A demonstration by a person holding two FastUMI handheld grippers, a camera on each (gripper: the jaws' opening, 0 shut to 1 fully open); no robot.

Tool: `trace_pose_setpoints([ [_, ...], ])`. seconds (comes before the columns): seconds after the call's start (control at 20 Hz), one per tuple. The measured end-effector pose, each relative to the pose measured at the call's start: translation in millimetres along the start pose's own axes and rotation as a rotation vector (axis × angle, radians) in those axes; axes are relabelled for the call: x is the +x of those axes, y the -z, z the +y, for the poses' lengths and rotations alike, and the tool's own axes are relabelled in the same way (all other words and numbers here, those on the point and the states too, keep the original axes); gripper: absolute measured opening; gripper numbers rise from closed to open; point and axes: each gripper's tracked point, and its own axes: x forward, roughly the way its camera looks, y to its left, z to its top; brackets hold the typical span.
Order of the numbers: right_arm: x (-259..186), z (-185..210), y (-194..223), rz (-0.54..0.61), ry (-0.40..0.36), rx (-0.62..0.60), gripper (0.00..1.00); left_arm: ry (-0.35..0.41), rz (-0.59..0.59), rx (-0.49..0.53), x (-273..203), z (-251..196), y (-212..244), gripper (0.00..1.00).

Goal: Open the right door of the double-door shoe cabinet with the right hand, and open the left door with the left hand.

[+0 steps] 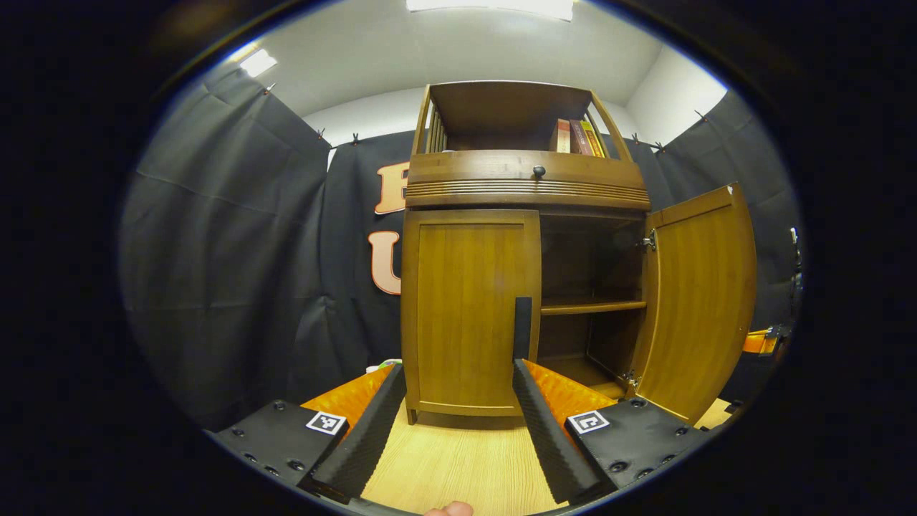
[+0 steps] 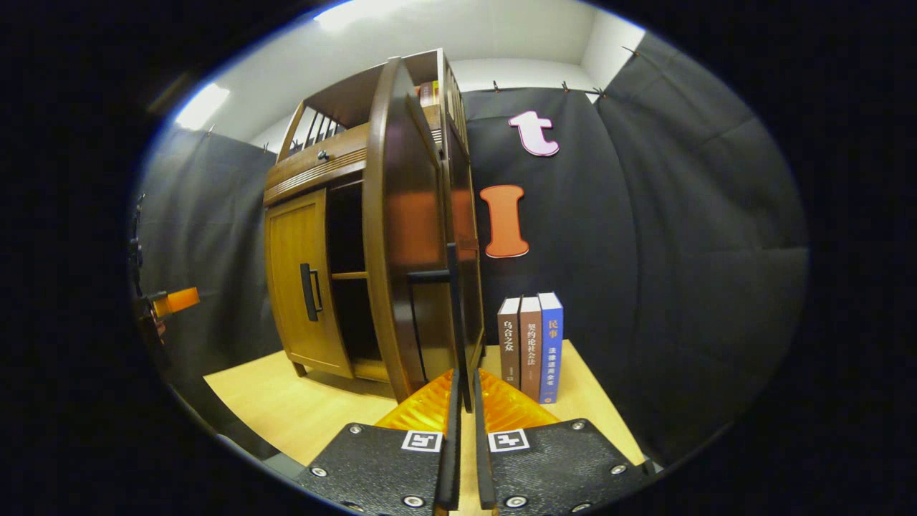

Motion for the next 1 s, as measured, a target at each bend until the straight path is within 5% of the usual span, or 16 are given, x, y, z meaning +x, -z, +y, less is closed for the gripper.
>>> trace_pose_setpoints([
  [0.1,-18,11,-15,-0.031,0.019,-0.008,0.15,0.017,0.003,0.010,1,-6,3,0.96],
  [0.15,-26,16,-19,-0.040,0.033,-0.010,0.08,0.030,0.011,0.015,2,-10,4,0.95],
  [0.35,-46,45,-37,-0.075,0.082,-0.036,0.08,0.066,0.024,0.023,4,-24,10,0.95],
  [0.6,-36,106,-48,-0.109,0.045,0.015,0.09,0.086,0.016,0.017,8,-31,7,0.95],
  [0.75,-24,114,-45,-0.114,0.095,-0.012,0.09,0.085,0.013,-0.010,10,-30,6,0.95],
  [0.85,-20,124,-38,-0.098,0.088,-0.008,0.18,0.097,0.021,-0.018,17,-33,7,0.95],
  [1.0,-16,137,-28,-0.059,0.048,-0.006,0.59,0.121,0.022,-0.065,33,-37,2,0.95],
])
